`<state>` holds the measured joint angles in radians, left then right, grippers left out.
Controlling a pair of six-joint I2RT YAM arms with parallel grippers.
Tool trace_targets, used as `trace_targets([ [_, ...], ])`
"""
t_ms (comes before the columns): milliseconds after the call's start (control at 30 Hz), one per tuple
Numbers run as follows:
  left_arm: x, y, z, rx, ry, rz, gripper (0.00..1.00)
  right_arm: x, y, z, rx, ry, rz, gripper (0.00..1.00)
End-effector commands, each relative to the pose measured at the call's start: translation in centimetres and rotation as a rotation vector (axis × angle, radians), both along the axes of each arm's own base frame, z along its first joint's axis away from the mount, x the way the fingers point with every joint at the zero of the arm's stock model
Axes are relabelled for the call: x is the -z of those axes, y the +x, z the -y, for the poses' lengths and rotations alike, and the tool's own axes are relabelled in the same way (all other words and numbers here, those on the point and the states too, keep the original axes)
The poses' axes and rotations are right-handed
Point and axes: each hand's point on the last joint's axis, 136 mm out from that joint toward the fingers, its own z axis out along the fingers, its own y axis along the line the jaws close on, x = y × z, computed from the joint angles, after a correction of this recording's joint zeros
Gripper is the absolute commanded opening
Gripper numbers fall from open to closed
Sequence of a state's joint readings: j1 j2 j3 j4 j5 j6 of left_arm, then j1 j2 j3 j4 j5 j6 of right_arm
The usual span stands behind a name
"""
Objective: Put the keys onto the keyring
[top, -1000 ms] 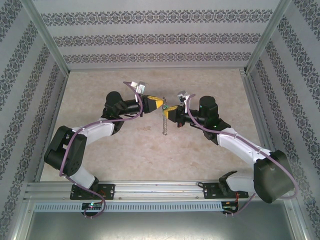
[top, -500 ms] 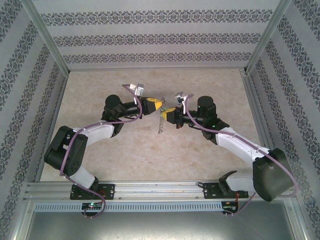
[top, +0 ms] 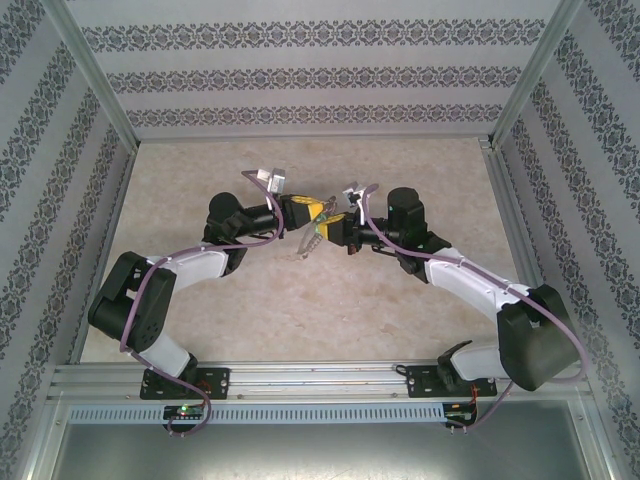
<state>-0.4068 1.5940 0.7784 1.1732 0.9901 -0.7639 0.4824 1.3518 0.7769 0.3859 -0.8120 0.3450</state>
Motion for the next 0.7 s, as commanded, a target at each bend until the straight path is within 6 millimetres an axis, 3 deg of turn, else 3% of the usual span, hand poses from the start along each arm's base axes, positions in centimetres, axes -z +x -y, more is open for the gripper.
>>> trace_targets([
  [0, -1.9, -1.3, 0.4, 0.029, -0.046, 0.092, 0.0, -1.6, 0.0, -0.7, -0.025, 0.029, 0.029, 0.0],
  [167, -1.7, -1.3, 0.6, 0.029, -0.047, 0.087, 0.0, -2.4, -0.1, -1.5, -0.056, 0.046, 0.034, 0.0],
  [400, -1.5, -1.3, 0.6, 0.026, -0.049, 0.081, 0.0, -1.7, 0.3, -1.1, -0.018, 0.024, 0.023, 0.0],
  [433, -1.4, -1.3, 0.6, 0.024, -0.049, 0.078, 0.0, -1.6, 0.4, -0.8, -0.002, 0.022, 0.023, 0.03],
  [567, -1.4, -1.2, 0.6, 0.016, -0.052, 0.073, 0.0, -1.5, 0.5, 0.3, 0.043, 0.027, 0.012, 0.29],
  [667, -1.4, -1.1, 0.6, 0.01, -0.052, 0.076, 0.0, -1.6, 0.3, 1.4, 0.085, 0.03, 0.019, 0.37],
])
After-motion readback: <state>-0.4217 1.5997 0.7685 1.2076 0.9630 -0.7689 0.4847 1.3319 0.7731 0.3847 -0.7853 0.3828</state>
